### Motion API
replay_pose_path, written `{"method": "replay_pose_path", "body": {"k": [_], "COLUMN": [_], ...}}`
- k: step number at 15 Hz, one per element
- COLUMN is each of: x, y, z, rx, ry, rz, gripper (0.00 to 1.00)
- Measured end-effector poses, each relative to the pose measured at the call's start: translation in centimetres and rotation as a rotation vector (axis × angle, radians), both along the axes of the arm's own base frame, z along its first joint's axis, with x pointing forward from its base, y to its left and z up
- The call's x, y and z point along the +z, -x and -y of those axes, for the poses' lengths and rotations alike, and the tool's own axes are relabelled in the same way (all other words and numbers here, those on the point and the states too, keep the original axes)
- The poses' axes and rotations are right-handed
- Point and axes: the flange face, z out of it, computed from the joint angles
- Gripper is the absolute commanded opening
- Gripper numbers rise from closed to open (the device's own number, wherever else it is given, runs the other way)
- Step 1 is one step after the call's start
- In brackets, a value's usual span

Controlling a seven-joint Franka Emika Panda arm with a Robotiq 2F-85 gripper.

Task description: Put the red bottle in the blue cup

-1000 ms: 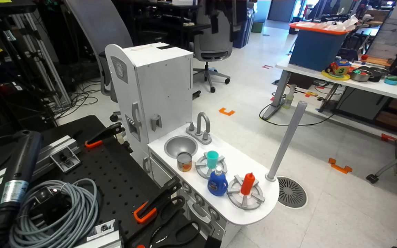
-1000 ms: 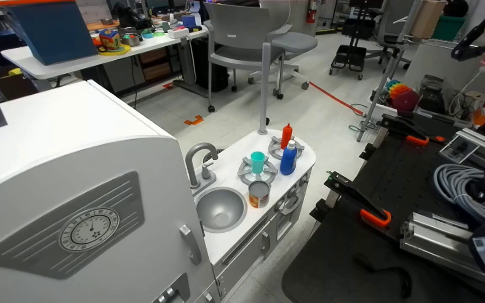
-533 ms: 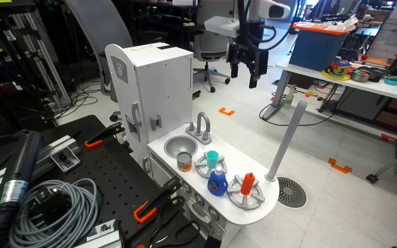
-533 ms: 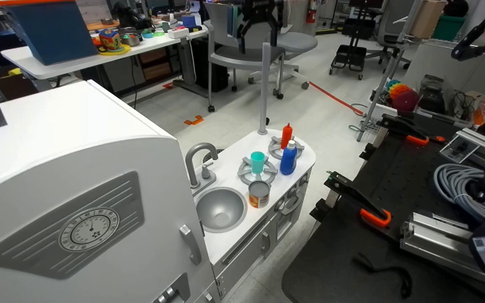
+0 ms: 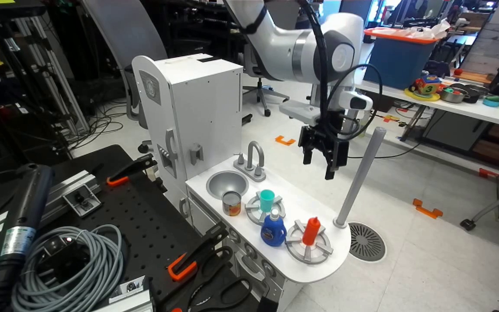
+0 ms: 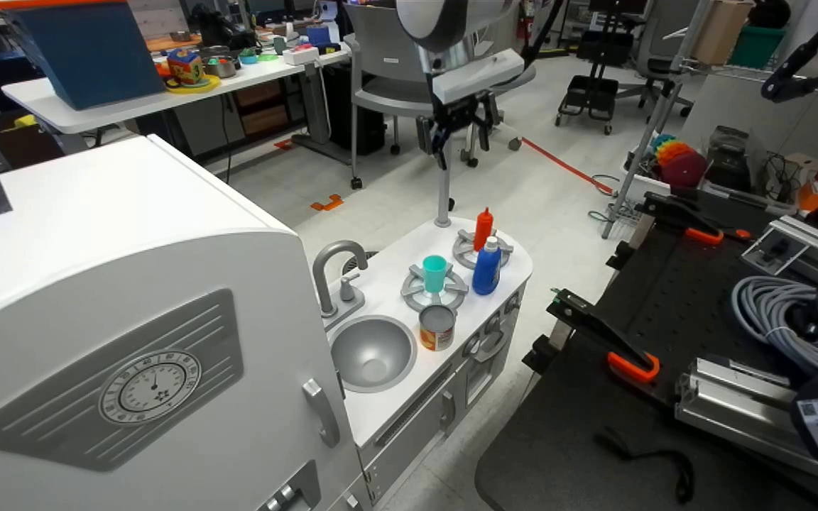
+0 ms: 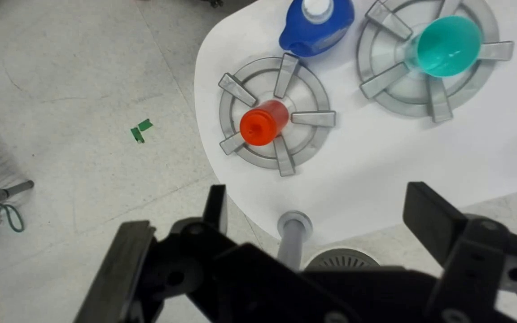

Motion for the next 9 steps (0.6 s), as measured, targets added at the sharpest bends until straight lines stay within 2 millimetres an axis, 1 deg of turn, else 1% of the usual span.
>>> {"method": "replay_pose_path", "body": {"k": [2,4,9], "x": [-3.0,-5.5,-10.0], "y": [0.1,0.2,0.6], "z": [1.2,2.1,3.3], "rx": [-0.021,-0.044,-0.094], "ry": [0.031,0.063,0.134], "rz": [-0.055,-0.109,-0.208], "gripper": [1.0,1.0,1.0]}}
